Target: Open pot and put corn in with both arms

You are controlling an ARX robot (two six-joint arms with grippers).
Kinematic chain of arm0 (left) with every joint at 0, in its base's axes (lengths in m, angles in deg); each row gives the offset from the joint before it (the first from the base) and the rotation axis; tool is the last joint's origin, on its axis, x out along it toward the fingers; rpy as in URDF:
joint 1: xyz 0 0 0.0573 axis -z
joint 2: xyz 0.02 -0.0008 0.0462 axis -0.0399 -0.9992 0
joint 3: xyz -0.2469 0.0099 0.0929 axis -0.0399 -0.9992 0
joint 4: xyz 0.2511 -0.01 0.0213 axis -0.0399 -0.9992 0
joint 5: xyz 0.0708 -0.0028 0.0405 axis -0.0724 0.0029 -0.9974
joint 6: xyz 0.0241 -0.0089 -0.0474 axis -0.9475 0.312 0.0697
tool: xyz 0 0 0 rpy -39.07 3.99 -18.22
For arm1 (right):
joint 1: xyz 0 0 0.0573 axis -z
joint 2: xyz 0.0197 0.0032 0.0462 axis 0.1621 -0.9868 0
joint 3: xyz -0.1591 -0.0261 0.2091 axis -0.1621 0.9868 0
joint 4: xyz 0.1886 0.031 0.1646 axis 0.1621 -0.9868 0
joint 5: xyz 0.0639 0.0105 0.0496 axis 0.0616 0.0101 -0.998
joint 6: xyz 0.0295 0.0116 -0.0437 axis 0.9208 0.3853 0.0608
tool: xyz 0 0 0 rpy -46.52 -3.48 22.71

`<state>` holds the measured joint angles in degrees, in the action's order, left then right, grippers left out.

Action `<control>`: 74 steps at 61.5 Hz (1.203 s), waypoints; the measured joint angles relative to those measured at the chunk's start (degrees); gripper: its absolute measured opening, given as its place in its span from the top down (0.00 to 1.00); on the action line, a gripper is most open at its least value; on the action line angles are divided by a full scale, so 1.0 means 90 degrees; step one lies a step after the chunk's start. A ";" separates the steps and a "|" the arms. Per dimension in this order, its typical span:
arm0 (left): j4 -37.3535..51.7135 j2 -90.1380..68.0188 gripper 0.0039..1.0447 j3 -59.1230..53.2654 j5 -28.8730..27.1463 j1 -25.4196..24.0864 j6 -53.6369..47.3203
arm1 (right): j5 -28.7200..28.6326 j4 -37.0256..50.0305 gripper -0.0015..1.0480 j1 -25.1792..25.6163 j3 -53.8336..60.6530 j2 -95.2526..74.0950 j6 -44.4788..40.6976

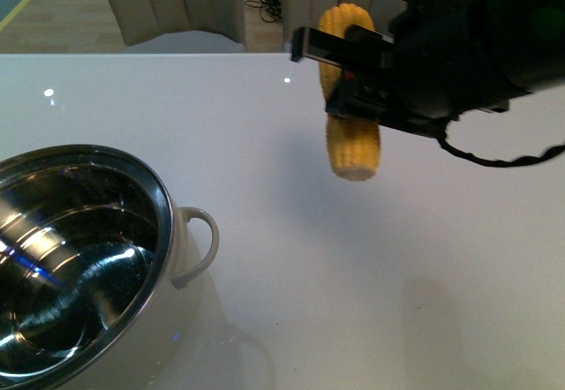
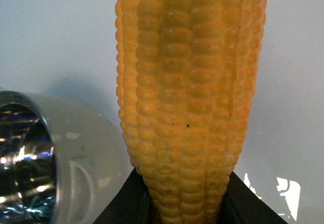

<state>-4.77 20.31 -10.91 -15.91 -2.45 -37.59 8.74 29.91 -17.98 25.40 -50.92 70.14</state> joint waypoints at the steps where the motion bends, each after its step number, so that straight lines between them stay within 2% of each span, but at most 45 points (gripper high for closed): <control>1: 0.0000 0.0000 0.07 0.0000 0.0000 0.0000 0.0000 | -0.0017 -0.0024 0.81 -0.0053 -0.0100 -0.0056 0.0053; 17: 0.0000 0.0000 0.07 0.0000 0.0000 0.0000 0.0000 | -0.0092 -0.0182 0.82 -0.0503 -0.1100 -0.0814 0.0962; 40: 0.0000 0.0000 0.07 0.0000 0.0000 0.0000 -0.0002 | -0.0165 -0.0362 0.82 -0.1292 -0.2285 -0.1622 0.1710; 74: 0.0000 0.0000 0.07 0.0000 0.0002 0.0002 -0.0002 | -0.0605 -0.0389 0.84 -0.2227 -0.2446 -0.2045 0.1994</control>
<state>-4.77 20.31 -10.91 -15.89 -2.43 -37.61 3.29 26.41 -38.03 3.39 -69.32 88.08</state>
